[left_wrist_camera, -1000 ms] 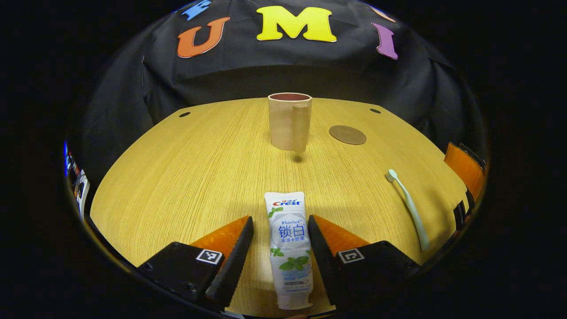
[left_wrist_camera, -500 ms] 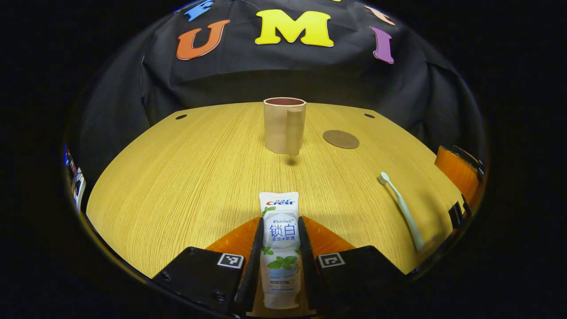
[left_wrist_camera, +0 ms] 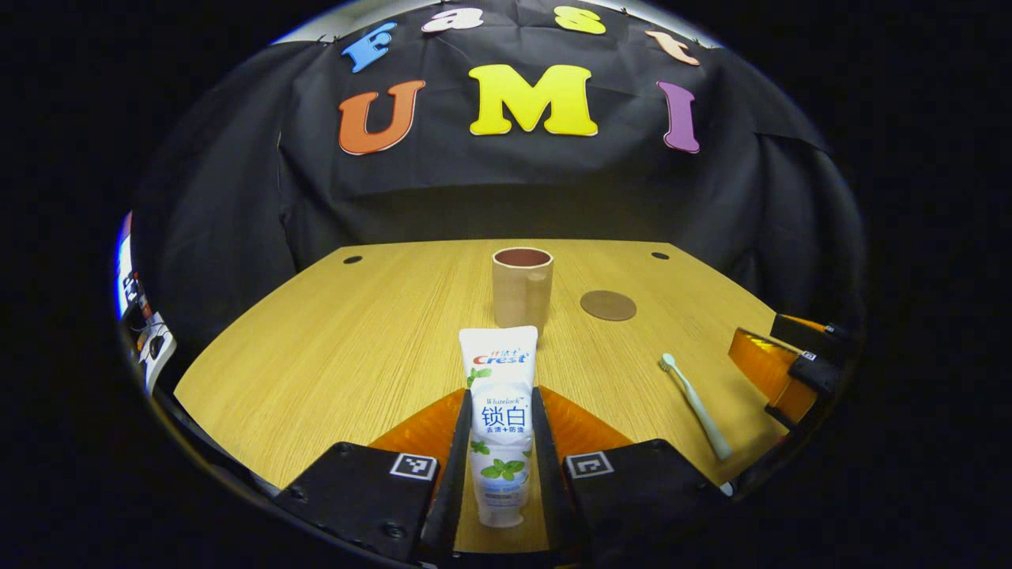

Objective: Put the toothbrush and toothpaste on the desktop into the cup, then pick up the cup and place it on the coaster on the desktop.

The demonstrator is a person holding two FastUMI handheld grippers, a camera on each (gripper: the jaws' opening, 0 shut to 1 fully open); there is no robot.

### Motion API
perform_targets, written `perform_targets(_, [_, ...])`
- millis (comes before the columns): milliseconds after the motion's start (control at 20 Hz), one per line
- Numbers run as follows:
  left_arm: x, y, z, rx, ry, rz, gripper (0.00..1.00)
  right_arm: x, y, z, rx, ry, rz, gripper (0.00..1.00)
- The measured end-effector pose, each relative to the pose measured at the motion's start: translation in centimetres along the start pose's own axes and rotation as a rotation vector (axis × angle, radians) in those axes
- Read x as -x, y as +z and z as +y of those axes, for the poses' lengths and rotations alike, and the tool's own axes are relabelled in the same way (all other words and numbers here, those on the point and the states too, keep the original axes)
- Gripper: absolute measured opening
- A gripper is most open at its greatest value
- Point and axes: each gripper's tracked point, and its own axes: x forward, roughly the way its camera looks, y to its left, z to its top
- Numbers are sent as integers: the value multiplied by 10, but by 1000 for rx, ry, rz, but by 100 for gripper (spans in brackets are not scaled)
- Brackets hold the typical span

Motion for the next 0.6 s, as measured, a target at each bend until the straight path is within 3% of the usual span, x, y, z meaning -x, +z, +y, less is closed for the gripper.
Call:
perform_targets(200, [10,25,3,15,8,-76,45,-6,-22,5,-27,23,87,95])
perform_targets(250, [14,36,7,7,18,-107,22,-7,-27,9,-30,34,109,95])
perform_targets(400, [12,44,11,9,33,-122,21,-8,-35,15,-29,54,144,95])
perform_targets(500, [5,28,9,34,15,-54,22,-6,-33,17,-32,60,141,95])
perform_targets(600, [0,9,4,41,4,15,100,-6,-32,17,-48,66,140,95])
